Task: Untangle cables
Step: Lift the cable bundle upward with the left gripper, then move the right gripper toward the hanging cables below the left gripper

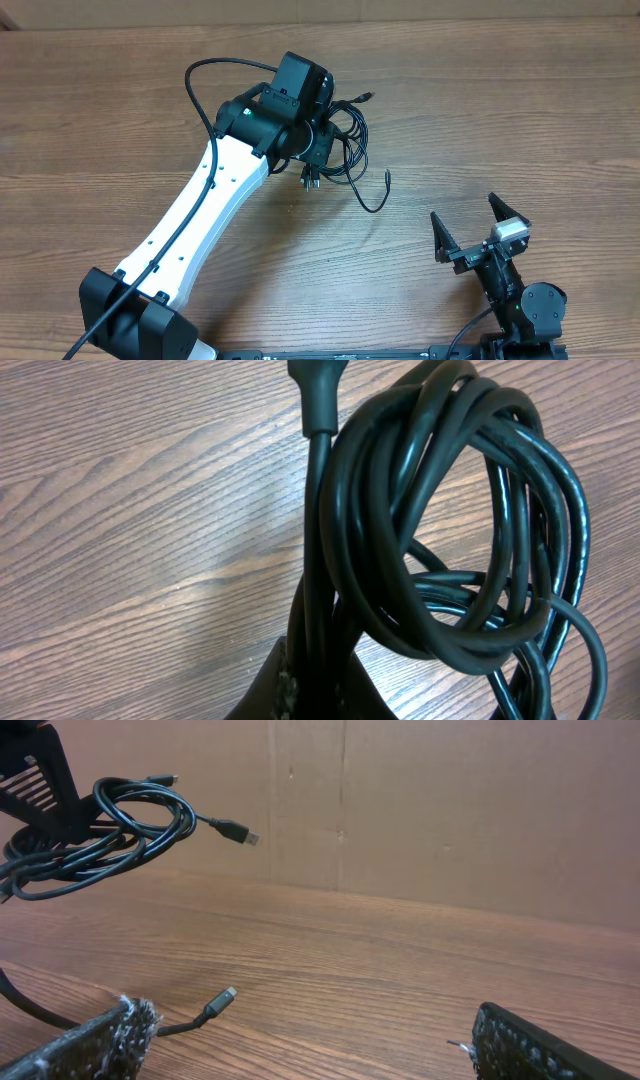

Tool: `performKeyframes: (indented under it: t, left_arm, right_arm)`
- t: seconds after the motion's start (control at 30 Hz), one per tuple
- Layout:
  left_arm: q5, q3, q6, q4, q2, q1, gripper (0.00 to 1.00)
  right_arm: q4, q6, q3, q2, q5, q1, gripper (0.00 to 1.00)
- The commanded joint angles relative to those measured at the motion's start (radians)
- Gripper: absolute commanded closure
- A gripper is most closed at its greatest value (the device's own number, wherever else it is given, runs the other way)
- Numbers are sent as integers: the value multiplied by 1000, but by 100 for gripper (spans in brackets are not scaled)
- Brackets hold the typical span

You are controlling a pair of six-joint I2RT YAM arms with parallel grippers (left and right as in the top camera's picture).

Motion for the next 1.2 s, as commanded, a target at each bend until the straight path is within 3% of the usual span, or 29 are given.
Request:
performKeyframes:
  t: [0.0, 0.43, 0.73, 0.9, 1.0, 1.07, 1.17]
  left_arm:
    - [26, 33, -18, 2, -2, 4, 96]
    - [27, 33, -23, 1, -2, 5, 96]
    - [57, 35, 167, -49, -3, 32, 96]
    - [119, 36, 353, -61, -5, 74, 96]
    - [159, 36, 454, -62, -5, 97, 96]
    - [178, 36, 525, -64, -5, 105, 96]
    - [172, 36, 706, -92, -5, 106, 96]
  right_arm:
    - [5, 0, -10, -2, 11, 0, 0]
    - [5, 0, -10, -2, 11, 0, 0]
    - [5, 1, -10, -2, 137, -2, 0]
    - [123, 11, -10, -2, -98, -2, 0]
    - [154, 161, -10, -2, -183, -2, 0]
    - [141, 354, -10, -2, -185, -2, 0]
    - [103, 563, -10, -2, -240, -2, 0]
